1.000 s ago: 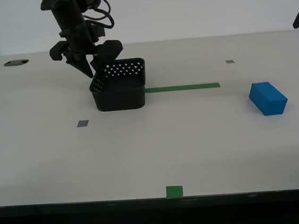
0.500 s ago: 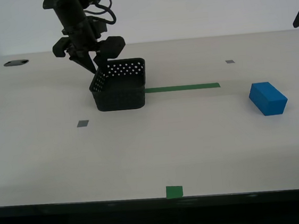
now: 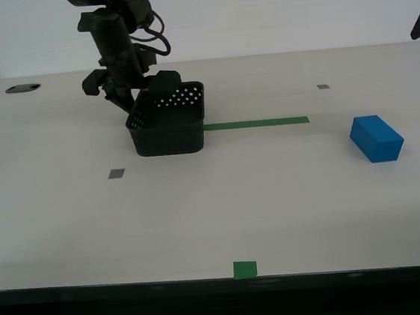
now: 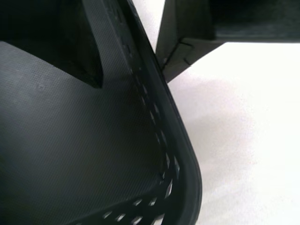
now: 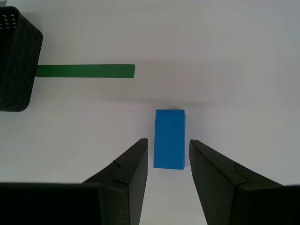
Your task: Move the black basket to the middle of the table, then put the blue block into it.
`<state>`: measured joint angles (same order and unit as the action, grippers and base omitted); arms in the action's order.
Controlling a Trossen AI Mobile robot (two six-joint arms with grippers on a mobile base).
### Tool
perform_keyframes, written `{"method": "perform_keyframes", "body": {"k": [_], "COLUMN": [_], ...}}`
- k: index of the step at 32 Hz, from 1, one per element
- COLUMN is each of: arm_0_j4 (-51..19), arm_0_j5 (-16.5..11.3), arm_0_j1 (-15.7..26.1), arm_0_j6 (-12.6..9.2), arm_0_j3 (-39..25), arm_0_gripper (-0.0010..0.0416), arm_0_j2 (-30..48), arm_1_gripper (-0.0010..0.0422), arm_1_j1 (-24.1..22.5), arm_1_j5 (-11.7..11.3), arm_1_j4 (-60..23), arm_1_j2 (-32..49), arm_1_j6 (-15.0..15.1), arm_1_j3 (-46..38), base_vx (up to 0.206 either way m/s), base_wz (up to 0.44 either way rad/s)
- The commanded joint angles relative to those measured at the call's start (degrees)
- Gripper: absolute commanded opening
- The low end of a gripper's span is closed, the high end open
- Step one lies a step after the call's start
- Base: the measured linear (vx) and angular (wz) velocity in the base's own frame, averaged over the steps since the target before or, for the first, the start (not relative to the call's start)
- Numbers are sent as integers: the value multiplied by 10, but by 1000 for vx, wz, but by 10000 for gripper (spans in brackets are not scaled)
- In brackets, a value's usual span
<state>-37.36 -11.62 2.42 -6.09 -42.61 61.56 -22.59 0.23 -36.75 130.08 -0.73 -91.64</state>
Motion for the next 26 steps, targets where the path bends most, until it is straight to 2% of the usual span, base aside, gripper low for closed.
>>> {"method": "perform_keyframes", "body": {"k": [1,2,10,13,16,19,22,25,26], "arm_0_j4": [0,0,0,0,0,-1,-6,-15,-24], "arm_0_j5": [-1,-1,-1,-1,-2,-2,-2,-2,-2], "arm_0_j1": [1,1,1,1,2,2,2,3,3], "arm_0_j6": [-1,-2,-4,-4,-4,-4,-4,-4,-3], "arm_0_j3": [0,0,0,0,0,1,2,3,3], "arm_0_gripper": [121,121,121,121,121,121,121,121,121], "arm_0_j2": [0,0,0,0,0,0,0,0,0], "arm_1_gripper": [55,0,-1,-1,-1,-1,-1,-1,-1], "arm_1_j1": [0,0,-13,-34,-90,-117,-135,-135,-135], "arm_1_j5": [0,0,9,9,8,8,8,8,8], "arm_1_j4": [-1,0,20,27,39,45,27,-69,-113], "arm_1_j2": [0,0,0,0,0,0,25,107,150], "arm_1_j6": [0,4,-5,-9,-13,-19,-23,-22,-18], "arm_1_j3": [-1,-1,-1,-2,-16,-39,-108,-240,-309], "base_vx": [0,0,0,0,0,0,0,0,0], "base_wz": [0,0,0,0,0,0,0,0,0]}}
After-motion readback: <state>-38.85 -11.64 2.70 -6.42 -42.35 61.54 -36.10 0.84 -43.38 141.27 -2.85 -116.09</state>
